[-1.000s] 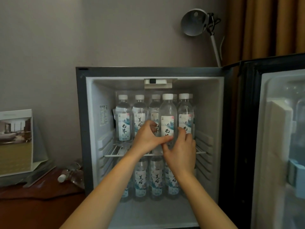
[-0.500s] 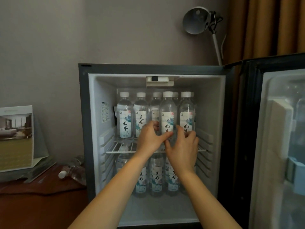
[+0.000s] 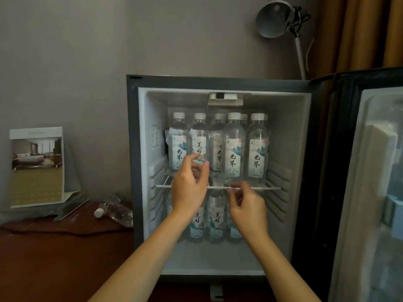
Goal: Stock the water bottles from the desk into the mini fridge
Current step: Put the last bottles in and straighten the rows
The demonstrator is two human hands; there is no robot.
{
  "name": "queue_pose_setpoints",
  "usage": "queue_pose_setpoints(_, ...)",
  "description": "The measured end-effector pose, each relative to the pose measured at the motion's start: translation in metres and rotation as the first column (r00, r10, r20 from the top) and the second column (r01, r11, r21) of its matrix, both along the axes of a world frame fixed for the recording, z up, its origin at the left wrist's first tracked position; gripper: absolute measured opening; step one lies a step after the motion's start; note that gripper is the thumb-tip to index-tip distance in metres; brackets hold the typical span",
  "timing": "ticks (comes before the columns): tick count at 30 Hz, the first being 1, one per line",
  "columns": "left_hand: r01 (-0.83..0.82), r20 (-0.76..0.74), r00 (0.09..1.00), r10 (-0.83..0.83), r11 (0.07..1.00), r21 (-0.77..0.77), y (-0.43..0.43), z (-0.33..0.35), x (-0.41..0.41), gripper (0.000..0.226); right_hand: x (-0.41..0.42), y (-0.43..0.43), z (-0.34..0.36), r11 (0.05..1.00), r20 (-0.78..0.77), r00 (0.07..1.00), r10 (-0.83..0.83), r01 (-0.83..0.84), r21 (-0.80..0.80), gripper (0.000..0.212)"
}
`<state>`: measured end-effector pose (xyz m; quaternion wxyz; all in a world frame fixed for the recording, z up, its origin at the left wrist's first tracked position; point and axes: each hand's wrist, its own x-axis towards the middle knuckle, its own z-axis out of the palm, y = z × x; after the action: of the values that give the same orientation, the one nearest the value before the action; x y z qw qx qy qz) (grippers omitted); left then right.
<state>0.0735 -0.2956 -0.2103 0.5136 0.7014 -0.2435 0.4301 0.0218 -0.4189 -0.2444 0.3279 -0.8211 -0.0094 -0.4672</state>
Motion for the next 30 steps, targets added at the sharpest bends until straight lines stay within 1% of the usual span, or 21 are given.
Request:
queue_pose_setpoints(1, -0.023, 0.058, 0.998, 0.024, 0.999, -0.028, 0.012, -0.006, -0.004, 0.031, -0.002, 0.007, -0.004, 0.999, -0.023, 0.999, 0.041, -0.042, -0.025, 0.007)
queue_pose_setpoints(2, -0.047, 0.108, 0.993, 0.052, 0.998, -0.052, 0.025, -0.013, -0.007, 0.027, -0.003, 0.016, -0.007, 0.995, -0.052, 0.995, 0.08, -0.083, -0.055, 0.009)
queue_pose_setpoints(4, -0.09, 0.172, 0.979, 0.107, 0.991, -0.103, 0.054, -0.025, -0.011, 0.026, -0.003, 0.036, -0.012, 0.979, -0.114, 0.981, 0.159, -0.172, -0.111, 0.016)
queue_pose_setpoints(7, -0.162, 0.165, 0.967, 0.197, 0.966, -0.203, 0.1, -0.042, -0.008, 0.025, -0.001, 0.072, -0.017, 0.941, -0.196, 0.943, 0.268, -0.3, -0.159, 0.018)
queue_pose_setpoints(9, -0.232, 0.108, 0.959, 0.263, 0.942, -0.241, 0.132, -0.055, 0.001, 0.023, 0.002, 0.1, -0.02, 0.911, -0.241, 0.919, 0.313, -0.362, -0.197, 0.017)
queue_pose_setpoints(12, -0.363, -0.025, 0.929, 0.37, 0.891, -0.273, 0.178, -0.077, 0.021, 0.021, 0.009, 0.147, -0.022, 0.856, -0.301, 0.887, 0.351, -0.434, -0.281, 0.018)
queue_pose_setpoints(14, -0.47, -0.126, 0.882, 0.453, 0.842, -0.265, 0.205, -0.094, 0.039, 0.022, 0.017, 0.181, -0.021, 0.799, -0.324, 0.875, 0.36, -0.468, -0.378, 0.02)
queue_pose_setpoints(16, -0.559, -0.257, 0.824, 0.505, 0.799, -0.22, 0.226, -0.11, 0.06, 0.02, 0.031, 0.212, -0.019, 0.745, -0.351, 0.868, 0.352, -0.487, -0.457, 0.017)
queue_pose_setpoints(18, -0.605, -0.386, 0.767, 0.512, 0.778, -0.17, 0.241, -0.127, 0.077, 0.017, 0.053, 0.239, -0.019, 0.72, -0.407, 0.869, 0.281, -0.472, -0.509, 0.014)
queue_pose_setpoints(19, -0.617, -0.437, 0.743, 0.507, 0.772, -0.153, 0.247, -0.136, 0.083, 0.018, 0.067, 0.251, -0.022, 0.727, -0.45, 0.867, 0.214, -0.449, -0.52, 0.016)
queue_pose_setpoints(22, -0.648, -0.505, 0.687, 0.522, 0.755, -0.101, 0.259, -0.168, 0.097, 0.019, 0.119, 0.281, -0.044, 0.782, -0.581, 0.814, -0.015, -0.353, -0.514, 0.035)
queue_pose_setpoints(25, -0.633, -0.473, 0.672, 0.569, 0.774, 0.031, 0.269, -0.184, 0.11, 0.024, 0.177, 0.302, -0.08, 0.836, -0.644, 0.742, -0.187, -0.224, -0.501, 0.049)
queue_pose_setpoints(27, -0.643, -0.408, 0.659, 0.632, 0.755, 0.132, 0.273, -0.187, 0.115, 0.029, 0.211, 0.309, -0.102, 0.857, -0.642, 0.726, -0.248, -0.145, -0.494, 0.055)
queue_pose_setpoints(28, -0.645, -0.377, 0.655, 0.655, 0.745, 0.172, 0.274, -0.189, 0.117, 0.031, 0.225, 0.309, -0.112, 0.877, -0.634, 0.731, -0.251, -0.106, -0.47, 0.06)
queue_pose_setpoints(30, -0.626, -0.347, 0.665, 0.662, 0.747, 0.225, 0.273, -0.193, 0.117, 0.035, 0.247, 0.306, -0.128, 0.933, -0.585, 0.785, -0.205, -0.023, -0.358, 0.071)
